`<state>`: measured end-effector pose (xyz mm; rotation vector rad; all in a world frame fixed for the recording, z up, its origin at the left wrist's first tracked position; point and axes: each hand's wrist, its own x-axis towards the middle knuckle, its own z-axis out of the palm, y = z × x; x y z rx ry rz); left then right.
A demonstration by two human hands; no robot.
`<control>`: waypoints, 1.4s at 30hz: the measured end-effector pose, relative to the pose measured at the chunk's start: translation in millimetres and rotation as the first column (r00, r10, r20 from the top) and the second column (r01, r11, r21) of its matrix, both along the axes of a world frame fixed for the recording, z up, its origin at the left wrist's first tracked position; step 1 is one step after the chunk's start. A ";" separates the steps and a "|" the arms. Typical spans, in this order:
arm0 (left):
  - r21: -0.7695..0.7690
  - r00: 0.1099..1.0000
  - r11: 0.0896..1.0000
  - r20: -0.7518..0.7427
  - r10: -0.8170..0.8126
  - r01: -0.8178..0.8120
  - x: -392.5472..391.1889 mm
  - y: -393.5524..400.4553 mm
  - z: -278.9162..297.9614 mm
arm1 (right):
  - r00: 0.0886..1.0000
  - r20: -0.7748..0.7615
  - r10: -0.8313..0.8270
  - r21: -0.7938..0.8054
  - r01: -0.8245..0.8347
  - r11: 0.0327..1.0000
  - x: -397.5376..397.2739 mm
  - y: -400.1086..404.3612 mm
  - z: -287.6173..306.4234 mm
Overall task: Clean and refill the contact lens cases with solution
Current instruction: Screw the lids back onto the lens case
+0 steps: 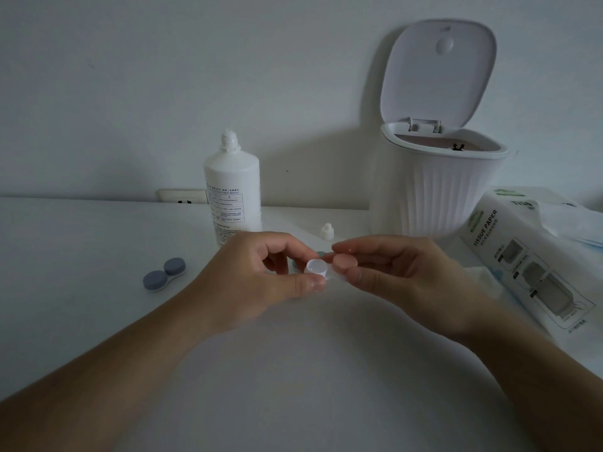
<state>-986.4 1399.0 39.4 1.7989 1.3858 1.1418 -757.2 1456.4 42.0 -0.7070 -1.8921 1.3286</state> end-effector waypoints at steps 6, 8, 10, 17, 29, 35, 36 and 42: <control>-0.002 1.000 1.000 0.022 0.013 -0.013 3.3 0.3 1.0 | 0.998 0.066 -0.011 0.108 0.004 0.994 0.2 1.1 -0.2; 0.003 1.000 1.000 0.021 0.012 -0.012 3.9 0.1 1.2 | 0.996 0.084 -0.026 0.142 0.014 0.990 -0.5 0.7 -0.2; 0.009 1.000 1.000 0.013 0.001 -0.001 4.2 -0.8 1.2 | 0.993 0.095 -0.074 0.176 0.056 0.983 -2.2 0.7 -2.1; 0.016 1.000 1.000 -0.017 0.000 0.000 4.1 0.1 0.2 | 0.988 0.153 -0.027 0.147 0.004 0.989 -1.4 1.5 -4.3; 0.019 1.000 1.000 -0.006 -0.002 0.002 2.1 2.6 -2.7 | 0.981 0.173 -0.083 0.172 0.053 0.984 -5.8 -0.6 -4.9; 0.018 0.999 1.000 0.043 0.014 -0.014 0.7 4.4 -3.6 | 0.996 0.073 -0.046 0.135 0.036 0.990 -2.5 -1.9 -1.9; 0.017 0.999 1.000 0.042 0.016 -0.017 0.7 4.5 -3.9 | 0.995 0.072 -0.066 0.153 0.054 0.987 -3.2 -2.4 -2.1; 0.013 1.000 1.000 0.018 0.011 -0.011 1.5 4.1 -3.8 | 0.986 0.133 -0.105 0.169 0.082 0.982 -6.3 -1.6 -6.4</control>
